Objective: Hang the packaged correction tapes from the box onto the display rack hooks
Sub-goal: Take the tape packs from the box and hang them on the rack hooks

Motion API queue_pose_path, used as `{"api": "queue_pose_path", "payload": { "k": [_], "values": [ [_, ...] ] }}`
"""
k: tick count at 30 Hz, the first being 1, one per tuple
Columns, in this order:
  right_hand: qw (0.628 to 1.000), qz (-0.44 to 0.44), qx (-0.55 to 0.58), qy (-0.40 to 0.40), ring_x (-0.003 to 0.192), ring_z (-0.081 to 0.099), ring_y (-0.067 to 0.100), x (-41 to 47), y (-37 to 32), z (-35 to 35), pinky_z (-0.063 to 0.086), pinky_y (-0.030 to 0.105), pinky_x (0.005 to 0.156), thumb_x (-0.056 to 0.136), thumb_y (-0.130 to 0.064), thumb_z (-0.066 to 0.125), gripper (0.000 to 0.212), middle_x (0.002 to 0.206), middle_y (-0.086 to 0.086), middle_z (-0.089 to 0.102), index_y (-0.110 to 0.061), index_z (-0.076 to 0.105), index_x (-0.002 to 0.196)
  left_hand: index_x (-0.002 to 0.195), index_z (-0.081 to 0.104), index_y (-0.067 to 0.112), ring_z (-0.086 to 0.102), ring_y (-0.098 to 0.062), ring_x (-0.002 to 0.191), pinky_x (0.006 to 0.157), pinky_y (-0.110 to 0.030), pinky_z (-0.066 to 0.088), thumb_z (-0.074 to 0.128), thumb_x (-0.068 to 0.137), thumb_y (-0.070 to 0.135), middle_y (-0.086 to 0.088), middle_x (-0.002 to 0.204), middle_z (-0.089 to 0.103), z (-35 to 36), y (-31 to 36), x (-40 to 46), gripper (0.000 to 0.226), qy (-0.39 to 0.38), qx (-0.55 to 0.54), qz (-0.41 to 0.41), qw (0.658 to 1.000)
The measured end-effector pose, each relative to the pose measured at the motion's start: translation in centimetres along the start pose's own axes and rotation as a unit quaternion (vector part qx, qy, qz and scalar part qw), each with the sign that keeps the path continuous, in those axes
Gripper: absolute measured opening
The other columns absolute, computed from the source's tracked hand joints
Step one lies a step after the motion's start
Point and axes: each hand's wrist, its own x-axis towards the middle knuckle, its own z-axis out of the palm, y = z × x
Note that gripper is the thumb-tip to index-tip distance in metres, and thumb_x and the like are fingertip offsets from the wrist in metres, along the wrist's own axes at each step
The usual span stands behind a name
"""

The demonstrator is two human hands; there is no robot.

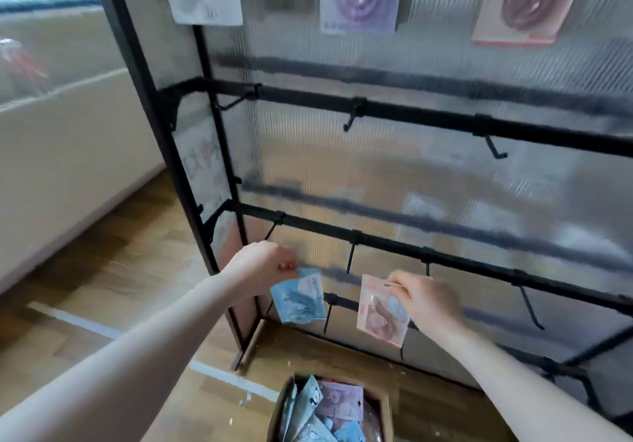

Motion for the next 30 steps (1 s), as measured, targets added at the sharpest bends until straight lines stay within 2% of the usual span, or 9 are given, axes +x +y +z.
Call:
{"api": "queue_pose_path", "payload": {
  "k": [4,10,16,19,22,26,30],
  "values": [
    [0.997,-0.021,0.025,0.065,0.081,0.063,0.012,0.1,-1.6,-7.2,0.036,0.016,0.053,0.097,-0.031,0.043,0.022,0.093,-0.005,0.069,-0.022,0.062,0.106,0.095,0.067,0.021,0.059,-0.012,0.083,0.072,-0.025,0.046,0.061,0.086,0.032,0.009,0.088,0.065,-7.6,1.5,-0.2,0.015,0.035,0.017,0.002,0.999],
    [0.986,-0.064,0.019,0.154,0.080,0.062,0.009,-0.2,-3.5,-17.7,0.035,0.013,0.054,0.097,-0.032,0.045,0.022,0.093,-0.008,0.069,-0.022,0.064,0.103,0.093,0.067,0.025,0.054,-0.007,0.076,0.068,-0.021,0.043,0.061,0.086,0.035,0.014,0.080,0.059,-18.0,4.3,-0.6,0.013,0.115,0.048,0.019,0.992],
    [0.965,-0.074,0.057,0.247,0.086,0.063,0.009,-1.0,-4.5,-26.7,0.042,0.017,0.065,0.095,-0.029,0.051,0.021,0.096,-0.008,0.069,-0.019,0.067,0.103,0.084,0.067,0.025,0.059,-0.013,0.074,0.069,-0.028,0.050,0.065,0.083,0.036,0.010,0.076,0.064,-25.9,7.5,-1.0,0.012,0.174,0.040,0.034,0.983],
    [0.949,-0.078,0.077,0.294,0.083,0.064,0.012,-1.1,-4.6,-30.5,0.048,0.023,0.067,0.093,-0.026,0.056,0.017,0.091,-0.006,0.070,-0.016,0.069,0.097,0.080,0.066,0.025,0.059,-0.014,0.072,0.069,-0.030,0.050,0.068,0.081,0.035,0.010,0.073,0.063,-28.9,9.0,-1.2,0.011,0.202,0.034,0.040,0.978],
    [0.933,-0.075,0.089,0.341,0.079,0.064,0.012,-0.9,-4.3,-33.8,0.049,0.024,0.064,0.091,-0.026,0.059,0.014,0.088,-0.008,0.070,-0.018,0.070,0.093,0.078,0.064,0.029,0.056,-0.010,0.069,0.068,-0.027,0.048,0.068,0.081,0.034,0.015,0.067,0.058,-31.1,10.2,-1.4,0.007,0.216,0.042,0.054,0.974],
    [0.915,-0.063,0.105,0.385,0.085,0.065,0.012,0.2,-3.7,-37.5,0.053,0.030,0.072,0.090,-0.027,0.059,0.017,0.096,-0.009,0.071,-0.019,0.070,0.101,0.073,0.060,0.033,0.058,-0.011,0.069,0.067,-0.028,0.049,0.068,0.081,0.032,0.016,0.068,0.059,-32.7,11.1,-1.4,0.012,0.224,0.036,0.060,0.972],
    [0.898,-0.060,0.135,0.414,0.090,0.065,0.015,1.8,-2.9,-39.9,0.052,0.033,0.077,0.090,-0.023,0.059,0.019,0.100,-0.003,0.071,-0.016,0.070,0.104,0.082,0.067,0.026,0.058,-0.010,0.072,0.070,-0.029,0.050,0.066,0.083,0.033,0.016,0.071,0.059,-33.2,11.7,-1.1,0.007,0.221,0.058,0.058,0.972]
  ]
}}
